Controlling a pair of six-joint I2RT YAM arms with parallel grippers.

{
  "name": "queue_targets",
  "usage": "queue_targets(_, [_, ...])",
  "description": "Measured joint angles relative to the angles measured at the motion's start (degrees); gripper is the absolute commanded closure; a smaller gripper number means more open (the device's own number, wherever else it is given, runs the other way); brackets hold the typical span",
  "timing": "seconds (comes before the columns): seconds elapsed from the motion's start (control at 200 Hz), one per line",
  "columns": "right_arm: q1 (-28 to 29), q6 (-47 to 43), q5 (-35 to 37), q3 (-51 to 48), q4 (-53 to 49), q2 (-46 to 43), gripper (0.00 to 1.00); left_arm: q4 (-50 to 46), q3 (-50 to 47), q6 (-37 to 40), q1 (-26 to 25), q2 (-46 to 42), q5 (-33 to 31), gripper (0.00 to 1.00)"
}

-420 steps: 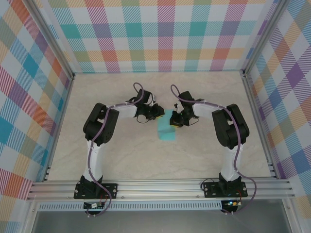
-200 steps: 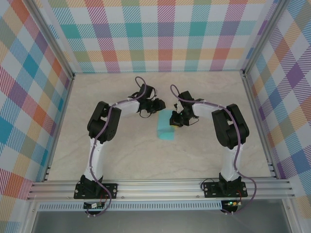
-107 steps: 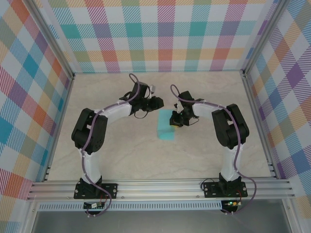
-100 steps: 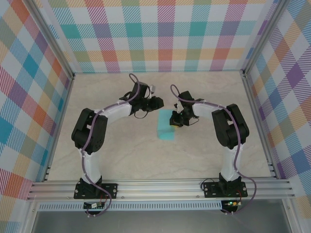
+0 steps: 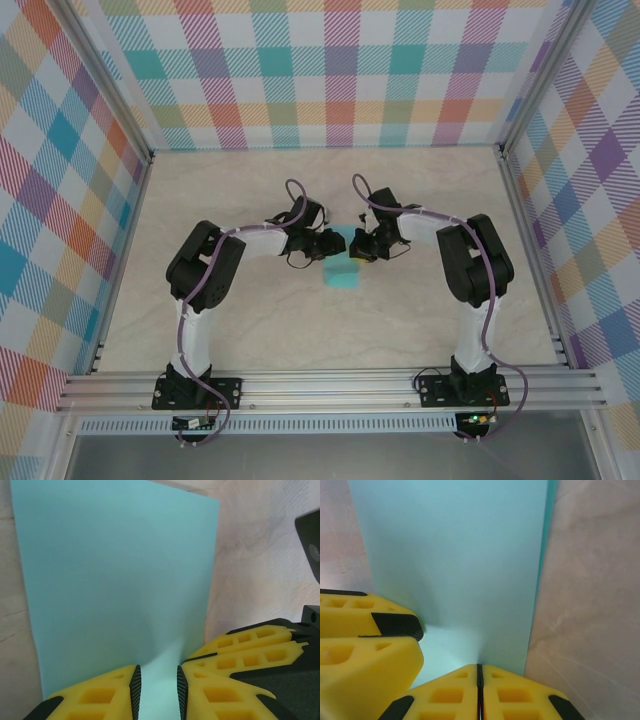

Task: Fold a paper plane with a square sheet of paper (fold left side to right side)
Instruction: Hold the square sheet of paper at the center of the table.

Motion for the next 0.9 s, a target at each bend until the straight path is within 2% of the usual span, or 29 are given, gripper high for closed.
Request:
queue_targets(0.135, [-0.74,0.72,0.44,-1.51,-0.15,-2.43,1.0,0.5,-0.2,-0.42,-0.11,0.0,0.02,0.73])
queue_targets(0.335, [-4.09,1.25,0.2,3.85,-0.92,-2.71,1.0,0.96,-0.35,-1.05,-0.24,0.02,0.02,0.73])
queue_targets(0.52, [-4.17,1.73,-1.88,10.8,0.44,1.6,1.0,1.79,-0.52,-1.09,-0.35,0.09,0.07,0.73])
queue_targets(0.775, [-3.02,1.88,-3.98,14.01,-0.04,9.79,1.0,1.81,-0.57,-1.05,-0.39,0.09,0.04,0.73])
queue_targets(0.9, [-2.99,1.92,-3.65,15.1,-0.94,10.67,1.0,1.9,-0.63,-0.83,-0.42,0.07,0.15,0.73])
